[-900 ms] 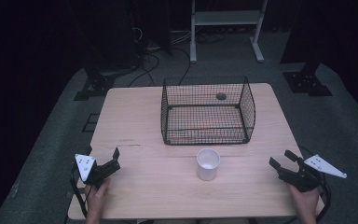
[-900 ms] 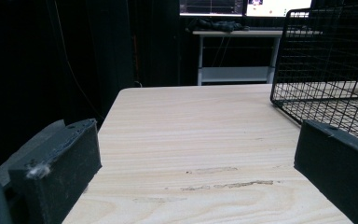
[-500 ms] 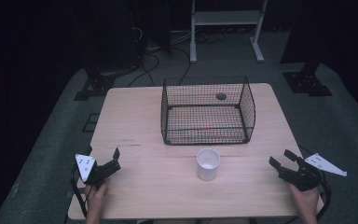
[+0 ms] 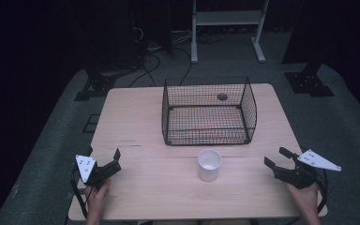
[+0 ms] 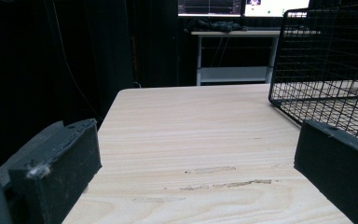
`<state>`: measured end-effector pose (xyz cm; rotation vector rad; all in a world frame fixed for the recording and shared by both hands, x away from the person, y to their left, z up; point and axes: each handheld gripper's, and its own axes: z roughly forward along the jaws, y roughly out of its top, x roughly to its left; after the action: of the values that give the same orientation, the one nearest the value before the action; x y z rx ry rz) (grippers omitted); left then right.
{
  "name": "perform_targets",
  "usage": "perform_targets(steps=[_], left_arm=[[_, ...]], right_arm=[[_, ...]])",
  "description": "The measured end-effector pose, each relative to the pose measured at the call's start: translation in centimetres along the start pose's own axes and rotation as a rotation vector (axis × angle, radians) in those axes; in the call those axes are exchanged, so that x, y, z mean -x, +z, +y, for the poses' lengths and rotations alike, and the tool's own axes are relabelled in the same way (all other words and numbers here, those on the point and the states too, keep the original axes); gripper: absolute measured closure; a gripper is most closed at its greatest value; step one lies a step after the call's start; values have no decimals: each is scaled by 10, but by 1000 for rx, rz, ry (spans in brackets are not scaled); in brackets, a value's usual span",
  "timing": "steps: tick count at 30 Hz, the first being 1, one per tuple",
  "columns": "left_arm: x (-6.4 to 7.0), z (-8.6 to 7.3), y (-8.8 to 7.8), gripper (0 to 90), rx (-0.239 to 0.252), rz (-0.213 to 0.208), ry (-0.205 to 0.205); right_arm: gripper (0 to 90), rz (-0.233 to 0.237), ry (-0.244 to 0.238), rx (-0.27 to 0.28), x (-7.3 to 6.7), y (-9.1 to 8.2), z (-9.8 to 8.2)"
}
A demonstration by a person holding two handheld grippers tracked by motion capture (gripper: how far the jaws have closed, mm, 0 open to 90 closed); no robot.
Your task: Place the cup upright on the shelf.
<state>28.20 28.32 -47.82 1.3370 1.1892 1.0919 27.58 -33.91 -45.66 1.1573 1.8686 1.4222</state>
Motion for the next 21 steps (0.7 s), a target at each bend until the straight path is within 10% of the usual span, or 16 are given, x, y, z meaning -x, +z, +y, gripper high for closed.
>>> perform_targets(steps=[21], left_arm=[[0, 0, 0, 0, -1, 1, -6]], right_arm=[[196, 123, -89, -45, -29, 11, 36]])
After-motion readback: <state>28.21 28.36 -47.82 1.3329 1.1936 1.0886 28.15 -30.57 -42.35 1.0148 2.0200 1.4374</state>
